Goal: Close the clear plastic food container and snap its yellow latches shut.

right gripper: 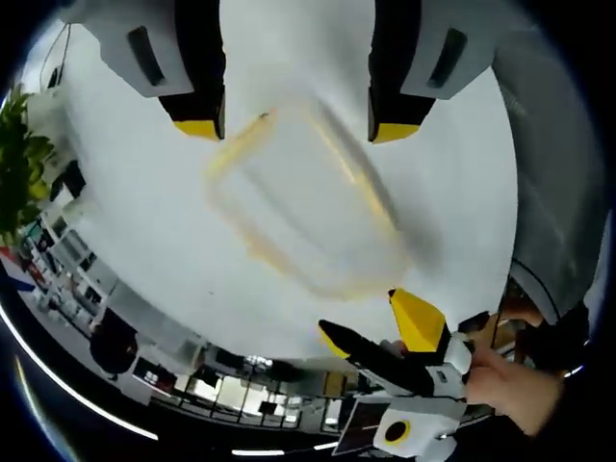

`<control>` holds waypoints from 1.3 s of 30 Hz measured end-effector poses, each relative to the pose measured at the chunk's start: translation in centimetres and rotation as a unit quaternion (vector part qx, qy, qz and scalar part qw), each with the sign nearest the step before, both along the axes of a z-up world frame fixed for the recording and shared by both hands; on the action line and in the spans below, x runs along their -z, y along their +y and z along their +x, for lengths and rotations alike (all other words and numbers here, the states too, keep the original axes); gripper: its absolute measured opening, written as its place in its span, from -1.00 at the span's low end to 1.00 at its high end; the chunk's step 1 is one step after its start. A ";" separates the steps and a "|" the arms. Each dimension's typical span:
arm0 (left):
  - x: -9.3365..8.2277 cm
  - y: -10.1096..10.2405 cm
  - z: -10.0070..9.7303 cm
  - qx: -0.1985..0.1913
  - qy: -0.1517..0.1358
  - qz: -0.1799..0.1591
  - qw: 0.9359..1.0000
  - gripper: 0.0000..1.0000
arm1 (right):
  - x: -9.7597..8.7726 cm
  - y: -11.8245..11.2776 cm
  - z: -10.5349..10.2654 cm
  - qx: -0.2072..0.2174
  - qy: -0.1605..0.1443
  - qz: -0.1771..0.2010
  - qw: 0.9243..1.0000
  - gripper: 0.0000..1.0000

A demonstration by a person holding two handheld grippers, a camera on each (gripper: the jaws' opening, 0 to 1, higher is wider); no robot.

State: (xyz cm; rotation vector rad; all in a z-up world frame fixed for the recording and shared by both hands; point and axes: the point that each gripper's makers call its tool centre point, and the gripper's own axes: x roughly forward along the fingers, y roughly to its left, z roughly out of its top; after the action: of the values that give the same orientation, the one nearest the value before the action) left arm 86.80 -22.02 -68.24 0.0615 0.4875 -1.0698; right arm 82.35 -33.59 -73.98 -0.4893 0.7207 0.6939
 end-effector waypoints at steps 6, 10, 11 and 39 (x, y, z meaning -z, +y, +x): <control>1.4 1.3 -0.9 -0.008 -0.004 0.009 1.000 0.19 | 0.9 0.2 -0.2 -0.001 0.011 -0.006 1.000 0.20; 1.9 1.5 -1.4 -0.011 -0.014 0.013 1.000 0.24 | 1.6 0.3 -0.1 -0.003 0.018 -0.012 1.000 0.24; 2.2 1.6 -1.5 -0.011 -0.016 0.013 1.000 0.27 | 1.7 0.3 -0.1 -0.003 0.019 -0.013 1.000 0.24; 5.7 1.7 -1.1 -0.023 -0.037 0.056 0.997 -0.02 | 2.6 0.4 0.8 0.005 0.011 -0.018 1.000 0.07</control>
State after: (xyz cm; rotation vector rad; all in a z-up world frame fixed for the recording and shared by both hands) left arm 85.71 -20.32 -73.90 0.1883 0.4800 -0.9917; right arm 83.19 -33.16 -76.56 -0.5114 0.7566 0.6790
